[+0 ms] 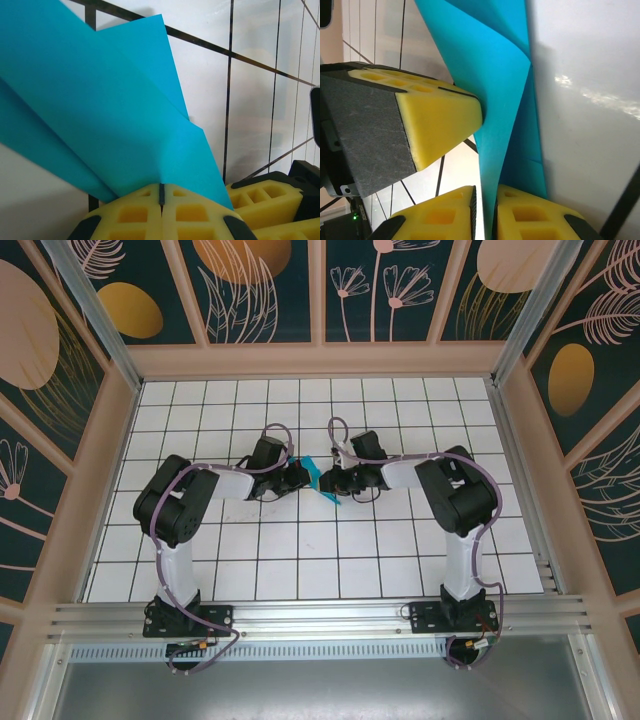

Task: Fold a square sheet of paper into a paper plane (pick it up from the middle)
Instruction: Fold the wing for the fifth time at the center of the table.

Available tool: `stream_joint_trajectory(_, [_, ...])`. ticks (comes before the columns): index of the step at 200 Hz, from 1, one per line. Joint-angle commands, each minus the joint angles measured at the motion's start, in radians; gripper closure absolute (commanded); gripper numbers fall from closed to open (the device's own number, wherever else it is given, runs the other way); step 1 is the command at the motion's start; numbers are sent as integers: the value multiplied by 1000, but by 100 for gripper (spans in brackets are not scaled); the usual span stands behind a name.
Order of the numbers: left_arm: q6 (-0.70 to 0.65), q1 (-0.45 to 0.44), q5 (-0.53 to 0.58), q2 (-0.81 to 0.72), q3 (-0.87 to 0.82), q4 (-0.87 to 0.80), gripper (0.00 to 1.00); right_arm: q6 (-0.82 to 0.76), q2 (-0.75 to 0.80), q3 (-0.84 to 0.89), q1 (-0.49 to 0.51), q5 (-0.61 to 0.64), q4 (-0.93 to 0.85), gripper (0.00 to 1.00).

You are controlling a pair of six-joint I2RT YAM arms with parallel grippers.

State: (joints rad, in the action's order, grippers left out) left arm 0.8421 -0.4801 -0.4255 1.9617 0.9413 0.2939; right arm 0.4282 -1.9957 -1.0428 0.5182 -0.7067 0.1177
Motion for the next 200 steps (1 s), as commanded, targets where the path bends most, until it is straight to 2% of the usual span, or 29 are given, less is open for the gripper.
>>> stream_joint_trajectory(1, [-16,8,189,103,-1,-109,98,-14,42,22,-15,28,-80,81])
stream_joint_trajectory(55, [-22,7,188,108,8,-119,98,-31,69,71,-21,7,-65,80])
stream_joint_trajectory(107, [-41,8,181,93,26,-133,97,-17,33,91,-27,14,-57,97])
stream_joint_trajectory(129, [-59,8,160,72,57,-126,95,-10,19,96,-29,11,-51,99])
stream_joint_trajectory(172, [-78,8,31,-34,37,26,83,18,2,100,-42,-11,-37,100])
stream_joint_trajectory(200, [-60,2,-35,-90,-54,151,80,34,-12,96,-46,-10,-42,100])
